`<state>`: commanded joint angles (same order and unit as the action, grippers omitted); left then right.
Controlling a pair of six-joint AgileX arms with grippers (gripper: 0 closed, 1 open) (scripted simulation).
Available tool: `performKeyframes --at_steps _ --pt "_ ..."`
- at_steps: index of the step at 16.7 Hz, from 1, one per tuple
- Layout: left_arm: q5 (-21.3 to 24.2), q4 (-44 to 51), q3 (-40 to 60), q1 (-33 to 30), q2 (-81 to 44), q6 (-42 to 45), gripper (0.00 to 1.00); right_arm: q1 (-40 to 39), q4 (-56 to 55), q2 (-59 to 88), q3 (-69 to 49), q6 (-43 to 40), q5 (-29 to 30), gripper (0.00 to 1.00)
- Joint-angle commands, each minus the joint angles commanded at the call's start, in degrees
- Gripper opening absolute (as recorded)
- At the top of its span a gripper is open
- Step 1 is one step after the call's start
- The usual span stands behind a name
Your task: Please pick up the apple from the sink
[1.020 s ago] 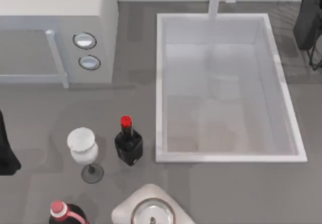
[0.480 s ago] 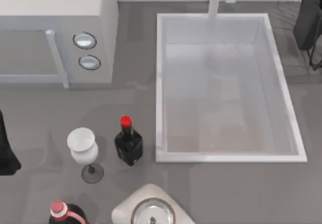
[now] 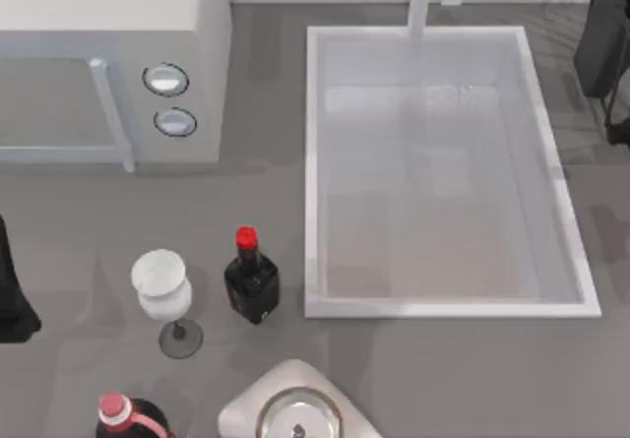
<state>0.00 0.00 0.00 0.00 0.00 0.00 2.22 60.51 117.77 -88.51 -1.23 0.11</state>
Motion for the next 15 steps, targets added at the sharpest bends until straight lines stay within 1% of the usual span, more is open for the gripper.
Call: performKeyframes --at_steps 5,15 --pt "0.0 0.0 0.0 0.0 0.0 0.0 1.0 0.0 -1.27 0.28 1.21 0.0 0.0 0.0" --pt "0.0 0.0 0.0 0.0 0.0 0.0 1.0 0.0 -1.27 0.28 1.21 0.0 0.0 0.75"
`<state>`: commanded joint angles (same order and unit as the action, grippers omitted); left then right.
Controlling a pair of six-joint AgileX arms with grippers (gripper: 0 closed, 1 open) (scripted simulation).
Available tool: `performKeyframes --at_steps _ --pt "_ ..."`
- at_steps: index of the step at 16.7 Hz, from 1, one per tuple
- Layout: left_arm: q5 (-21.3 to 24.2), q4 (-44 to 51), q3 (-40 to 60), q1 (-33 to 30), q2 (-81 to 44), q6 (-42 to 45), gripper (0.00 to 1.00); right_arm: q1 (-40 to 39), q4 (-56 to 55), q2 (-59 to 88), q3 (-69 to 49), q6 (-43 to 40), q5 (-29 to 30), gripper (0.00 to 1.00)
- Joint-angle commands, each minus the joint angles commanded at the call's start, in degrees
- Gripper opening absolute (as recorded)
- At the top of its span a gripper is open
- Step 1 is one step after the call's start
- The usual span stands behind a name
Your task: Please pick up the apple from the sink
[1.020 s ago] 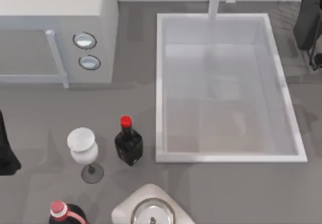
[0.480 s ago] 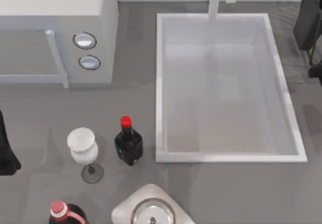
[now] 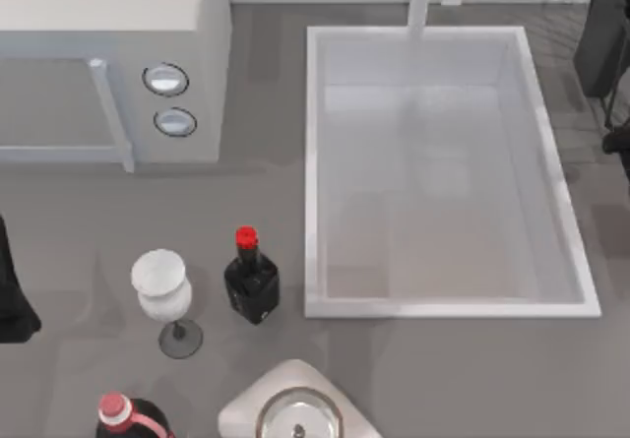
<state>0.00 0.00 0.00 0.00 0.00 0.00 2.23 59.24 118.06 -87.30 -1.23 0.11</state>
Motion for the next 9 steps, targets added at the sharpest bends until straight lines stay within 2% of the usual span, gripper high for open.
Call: performKeyframes --at_steps 3,9 --pt "0.0 0.0 0.0 0.0 0.0 0.0 1.0 0.0 0.0 0.0 0.0 0.0 0.0 0.98" --pt "0.0 0.0 0.0 0.0 0.0 0.0 1.0 0.0 0.0 0.0 0.0 0.0 0.0 1.0"
